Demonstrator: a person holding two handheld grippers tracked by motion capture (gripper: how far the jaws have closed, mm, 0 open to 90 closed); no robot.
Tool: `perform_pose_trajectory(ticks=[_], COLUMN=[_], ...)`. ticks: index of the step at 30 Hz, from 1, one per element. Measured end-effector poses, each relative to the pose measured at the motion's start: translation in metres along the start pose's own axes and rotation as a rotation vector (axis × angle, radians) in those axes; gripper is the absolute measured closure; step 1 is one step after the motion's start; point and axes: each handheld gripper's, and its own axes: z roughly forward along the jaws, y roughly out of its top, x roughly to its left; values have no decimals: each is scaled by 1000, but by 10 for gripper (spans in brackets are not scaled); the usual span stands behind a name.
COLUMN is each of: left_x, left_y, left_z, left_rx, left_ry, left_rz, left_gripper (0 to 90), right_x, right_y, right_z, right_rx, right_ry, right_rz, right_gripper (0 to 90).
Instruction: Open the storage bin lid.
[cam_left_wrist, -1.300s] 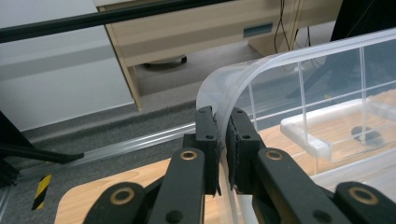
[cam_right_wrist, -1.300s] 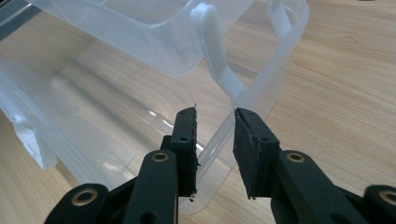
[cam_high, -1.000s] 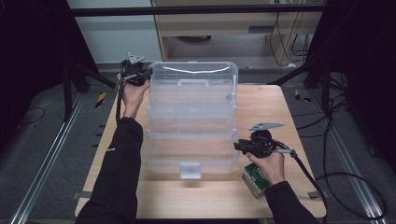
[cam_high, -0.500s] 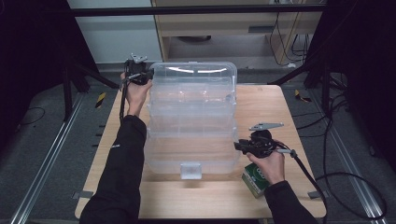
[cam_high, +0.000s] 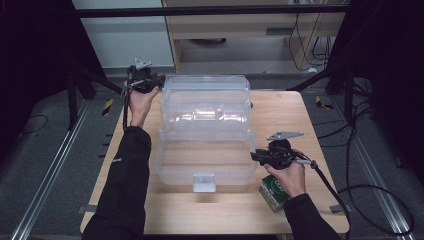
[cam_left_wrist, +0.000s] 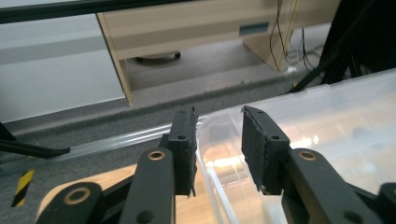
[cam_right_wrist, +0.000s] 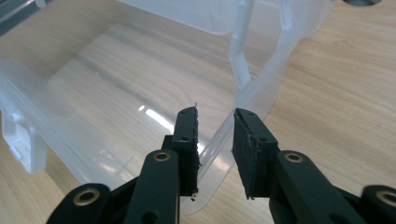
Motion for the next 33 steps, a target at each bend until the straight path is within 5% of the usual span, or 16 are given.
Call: perform_pose_trajectory(ticks=[16,33], left_x=[-11,-32], left_y=[-40,-97], left_z=[-89,-141], left_rx=[-37,14], left_ry=[-87,-139], left_rz=[17,25], left_gripper=[516,491], right_x=[-2,-3], right_y=[1,2], right_z=[0,0], right_rx=[9,18], right_ry=[14,23], right_rz=[7,13], right_gripper=[707,705])
